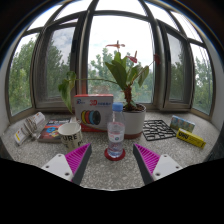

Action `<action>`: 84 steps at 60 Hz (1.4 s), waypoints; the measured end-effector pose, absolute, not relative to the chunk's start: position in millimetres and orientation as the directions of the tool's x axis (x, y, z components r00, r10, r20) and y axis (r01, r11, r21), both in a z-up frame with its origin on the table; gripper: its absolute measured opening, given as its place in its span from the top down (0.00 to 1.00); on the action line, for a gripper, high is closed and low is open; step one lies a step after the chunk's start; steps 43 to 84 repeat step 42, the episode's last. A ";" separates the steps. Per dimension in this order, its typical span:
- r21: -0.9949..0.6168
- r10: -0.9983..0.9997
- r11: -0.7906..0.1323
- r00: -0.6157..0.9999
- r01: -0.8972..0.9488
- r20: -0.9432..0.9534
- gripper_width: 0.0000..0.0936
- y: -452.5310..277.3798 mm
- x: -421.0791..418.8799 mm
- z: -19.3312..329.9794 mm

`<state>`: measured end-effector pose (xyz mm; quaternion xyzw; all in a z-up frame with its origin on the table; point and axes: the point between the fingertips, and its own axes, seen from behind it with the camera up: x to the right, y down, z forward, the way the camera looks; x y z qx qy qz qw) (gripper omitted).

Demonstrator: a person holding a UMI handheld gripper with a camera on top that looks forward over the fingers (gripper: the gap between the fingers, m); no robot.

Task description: Pour water

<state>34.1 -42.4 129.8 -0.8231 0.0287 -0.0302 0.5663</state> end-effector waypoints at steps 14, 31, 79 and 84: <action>-0.937 -0.133 -0.348 0.990 0.006 0.055 0.08 -164.8 5.2 162.9; -0.937 -0.152 -0.349 0.986 0.017 0.074 0.08 -267.1 -24.6 181.8; -0.945 -0.149 -0.325 0.984 0.044 0.097 0.09 -287.8 -33.9 194.9; -0.945 -0.149 -0.325 0.984 0.044 0.097 0.09 -287.8 -33.9 194.9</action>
